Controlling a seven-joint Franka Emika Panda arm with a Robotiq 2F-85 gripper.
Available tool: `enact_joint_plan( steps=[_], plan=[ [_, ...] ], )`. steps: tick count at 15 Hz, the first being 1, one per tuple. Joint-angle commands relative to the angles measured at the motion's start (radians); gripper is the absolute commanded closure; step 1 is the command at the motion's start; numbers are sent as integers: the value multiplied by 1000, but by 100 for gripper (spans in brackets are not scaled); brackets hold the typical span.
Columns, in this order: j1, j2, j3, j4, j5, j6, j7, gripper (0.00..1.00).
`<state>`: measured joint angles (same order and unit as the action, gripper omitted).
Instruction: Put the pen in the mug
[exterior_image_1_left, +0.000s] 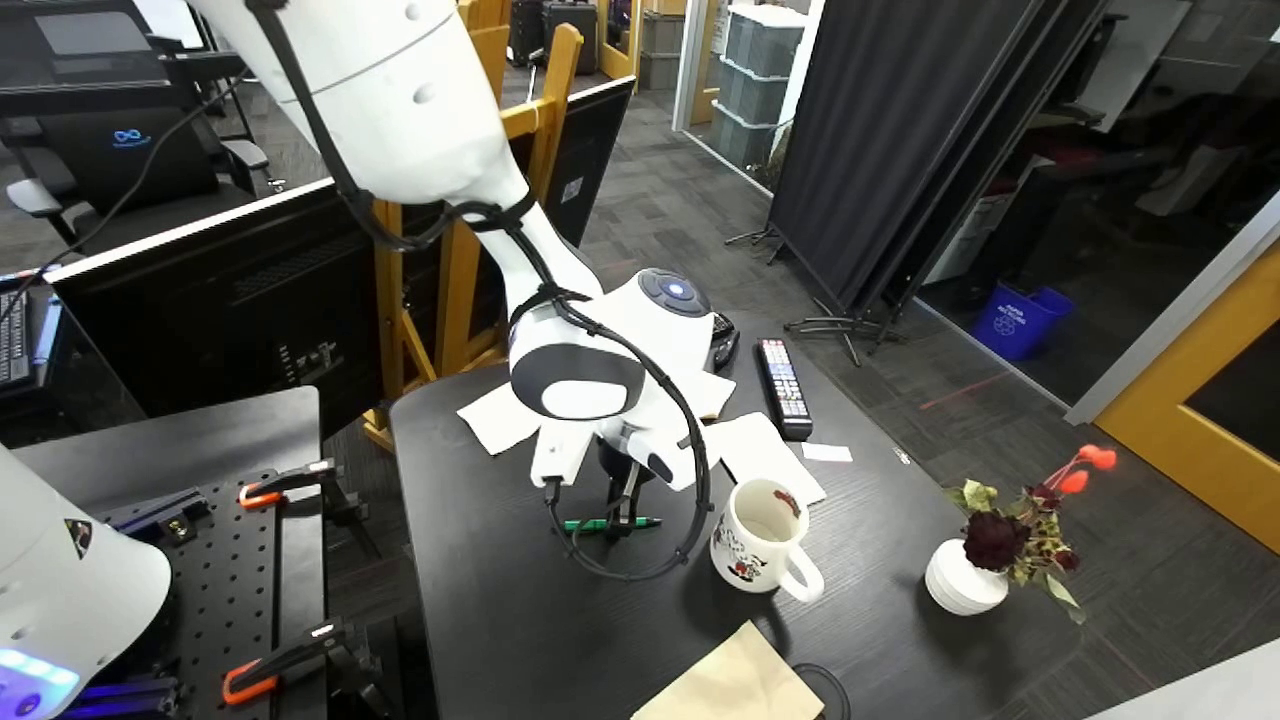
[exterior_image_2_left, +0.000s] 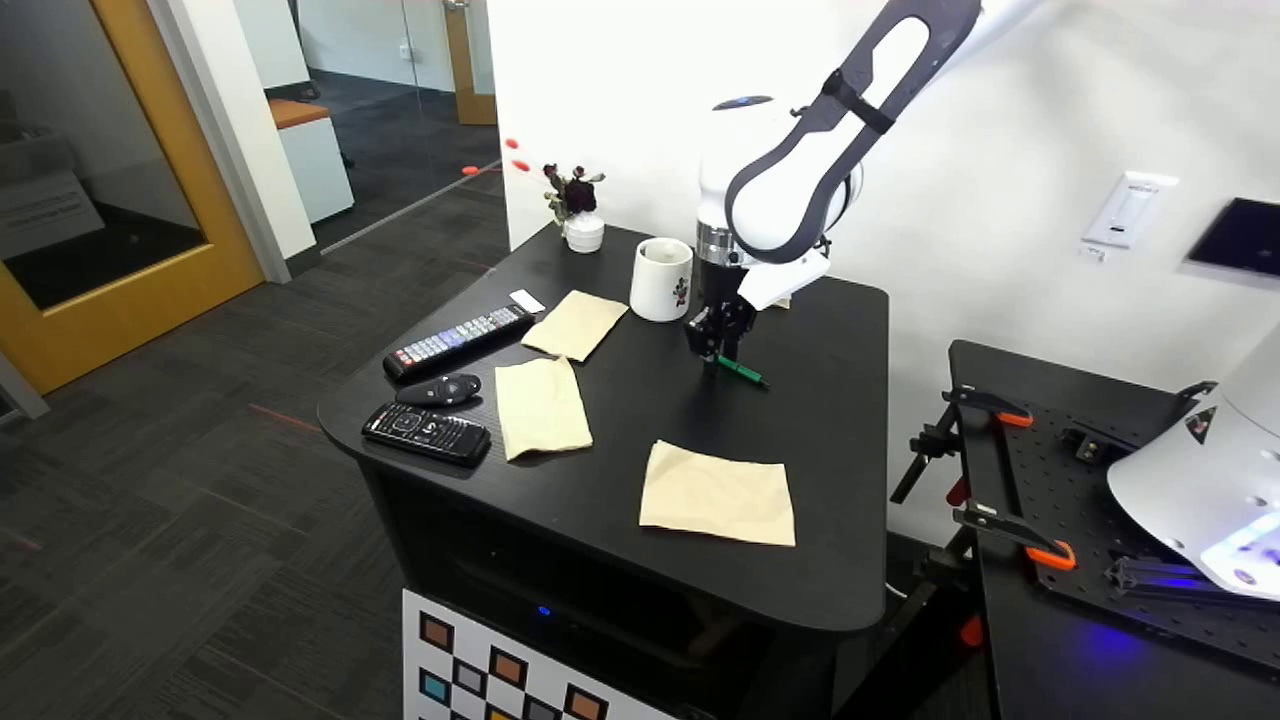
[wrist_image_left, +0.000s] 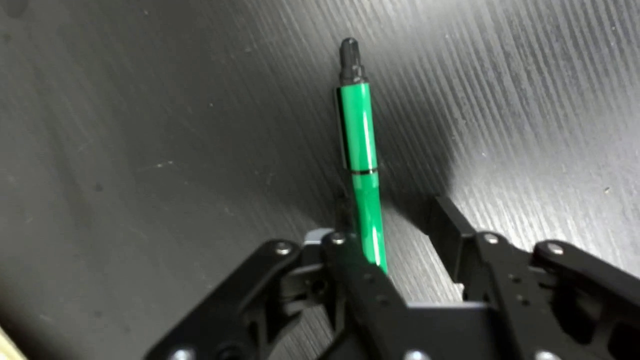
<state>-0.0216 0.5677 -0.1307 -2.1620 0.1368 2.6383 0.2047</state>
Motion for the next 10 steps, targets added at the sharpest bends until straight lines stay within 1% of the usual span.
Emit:
enact_joint_plan(
  steps=[1, 3, 4, 5, 6, 10],
  plan=[
    [-3, 10, -3, 13, -8, 11, 29, 88],
    [-1, 7, -4, 12, -9, 13, 32, 100],
    [1, 3, -4, 9, -10, 13, 34, 100],
    [7, -9, -6, 0, -13, 20, 37, 97],
    [18, -23, -12, -11, -21, 27, 47, 97],
    [50, -118, -22, -72, -33, 97, 61, 97]
  ],
)
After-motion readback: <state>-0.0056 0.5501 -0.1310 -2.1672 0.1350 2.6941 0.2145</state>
